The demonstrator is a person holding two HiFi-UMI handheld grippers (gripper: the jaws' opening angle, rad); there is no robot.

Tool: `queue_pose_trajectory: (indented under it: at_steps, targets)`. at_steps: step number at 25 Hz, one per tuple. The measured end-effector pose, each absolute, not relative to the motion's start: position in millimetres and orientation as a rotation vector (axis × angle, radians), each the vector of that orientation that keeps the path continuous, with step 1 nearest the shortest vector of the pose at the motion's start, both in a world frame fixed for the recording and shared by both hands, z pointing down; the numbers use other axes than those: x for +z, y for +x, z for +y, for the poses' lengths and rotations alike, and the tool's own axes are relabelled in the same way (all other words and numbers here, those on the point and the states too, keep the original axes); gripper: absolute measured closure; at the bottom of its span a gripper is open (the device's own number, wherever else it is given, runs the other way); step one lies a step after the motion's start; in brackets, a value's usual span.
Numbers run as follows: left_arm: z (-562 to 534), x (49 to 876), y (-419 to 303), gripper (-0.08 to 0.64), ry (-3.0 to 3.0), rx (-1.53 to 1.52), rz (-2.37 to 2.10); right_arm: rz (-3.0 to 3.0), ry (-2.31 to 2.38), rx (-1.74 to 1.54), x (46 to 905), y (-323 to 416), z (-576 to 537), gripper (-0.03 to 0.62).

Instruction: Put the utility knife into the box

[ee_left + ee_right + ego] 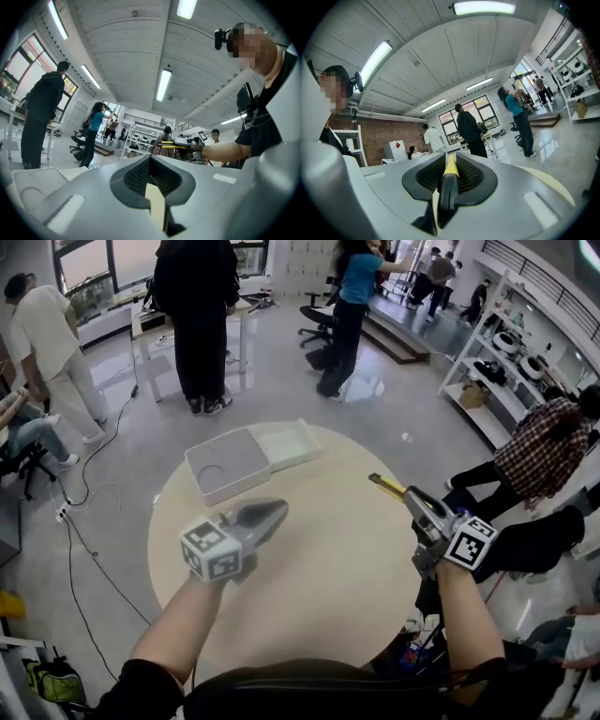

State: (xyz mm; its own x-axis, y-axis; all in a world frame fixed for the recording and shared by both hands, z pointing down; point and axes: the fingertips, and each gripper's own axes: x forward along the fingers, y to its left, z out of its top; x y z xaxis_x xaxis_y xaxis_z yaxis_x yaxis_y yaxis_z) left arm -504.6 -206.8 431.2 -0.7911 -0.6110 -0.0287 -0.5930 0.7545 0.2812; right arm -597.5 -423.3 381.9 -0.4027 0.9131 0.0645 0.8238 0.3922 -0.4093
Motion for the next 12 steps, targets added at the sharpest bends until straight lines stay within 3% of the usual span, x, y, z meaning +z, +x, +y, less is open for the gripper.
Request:
queue_pose_trajectory:
  at_steps: [12]
  targets:
    - [-83, 506, -629, 0.561, 0.85, -0.292, -2.869, -2.193, -1.553, 0.383, 478, -751, -260, 0.505]
